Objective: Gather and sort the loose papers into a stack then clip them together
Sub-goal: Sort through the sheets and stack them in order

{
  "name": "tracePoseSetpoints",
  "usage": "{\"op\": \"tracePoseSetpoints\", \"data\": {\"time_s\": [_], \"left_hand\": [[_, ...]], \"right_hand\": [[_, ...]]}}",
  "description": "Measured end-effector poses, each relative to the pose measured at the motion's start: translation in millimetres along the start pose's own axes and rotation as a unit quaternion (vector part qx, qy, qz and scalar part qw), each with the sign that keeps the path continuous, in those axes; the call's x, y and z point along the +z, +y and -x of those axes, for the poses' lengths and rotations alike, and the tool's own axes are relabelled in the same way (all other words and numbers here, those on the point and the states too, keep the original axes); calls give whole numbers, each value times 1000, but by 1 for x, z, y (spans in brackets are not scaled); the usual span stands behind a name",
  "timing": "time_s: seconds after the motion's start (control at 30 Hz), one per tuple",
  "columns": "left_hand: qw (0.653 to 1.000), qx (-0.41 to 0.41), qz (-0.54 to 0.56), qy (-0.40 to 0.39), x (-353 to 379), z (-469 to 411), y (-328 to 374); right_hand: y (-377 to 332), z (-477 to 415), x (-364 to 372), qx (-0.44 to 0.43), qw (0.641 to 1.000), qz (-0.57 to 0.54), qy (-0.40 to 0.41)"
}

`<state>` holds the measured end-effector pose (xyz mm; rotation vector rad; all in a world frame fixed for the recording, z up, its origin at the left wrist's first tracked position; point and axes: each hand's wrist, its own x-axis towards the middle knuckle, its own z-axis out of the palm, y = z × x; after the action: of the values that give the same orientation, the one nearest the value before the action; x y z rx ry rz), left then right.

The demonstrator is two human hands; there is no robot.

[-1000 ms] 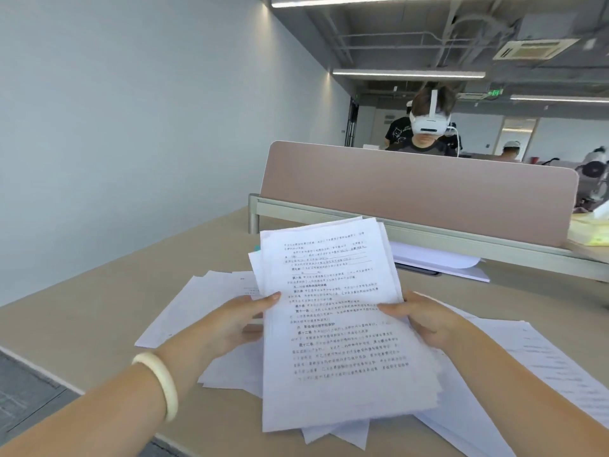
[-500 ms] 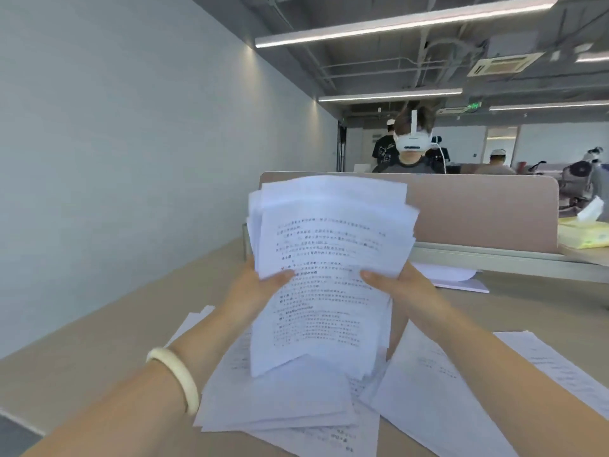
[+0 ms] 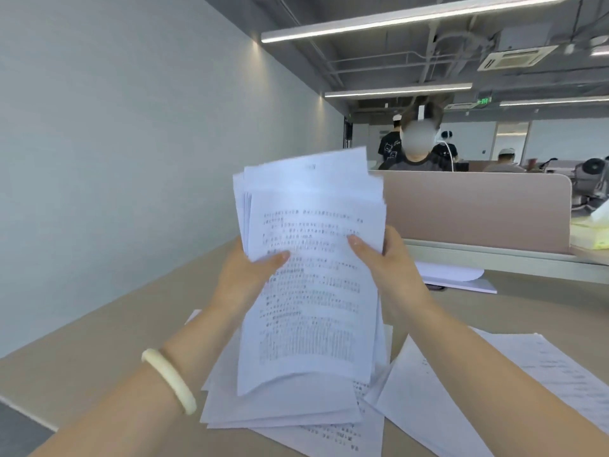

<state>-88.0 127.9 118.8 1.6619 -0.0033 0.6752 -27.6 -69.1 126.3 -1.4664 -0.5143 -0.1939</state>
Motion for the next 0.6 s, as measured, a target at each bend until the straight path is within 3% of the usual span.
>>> {"op": "tracePoseSetpoints", "data": {"time_s": [0.2,0.43,0.6], "left_hand": [[997,-69,21,40,-5,22,-45],[998,-3,16,53,-7,6,-22],[999,-11,-16,44,-21,21,-42]], "right_hand": [[47,25,11,58,998,25,3],[30,11,15,70,997,-25,-7],[45,18,14,99,995,5,-22]]}}
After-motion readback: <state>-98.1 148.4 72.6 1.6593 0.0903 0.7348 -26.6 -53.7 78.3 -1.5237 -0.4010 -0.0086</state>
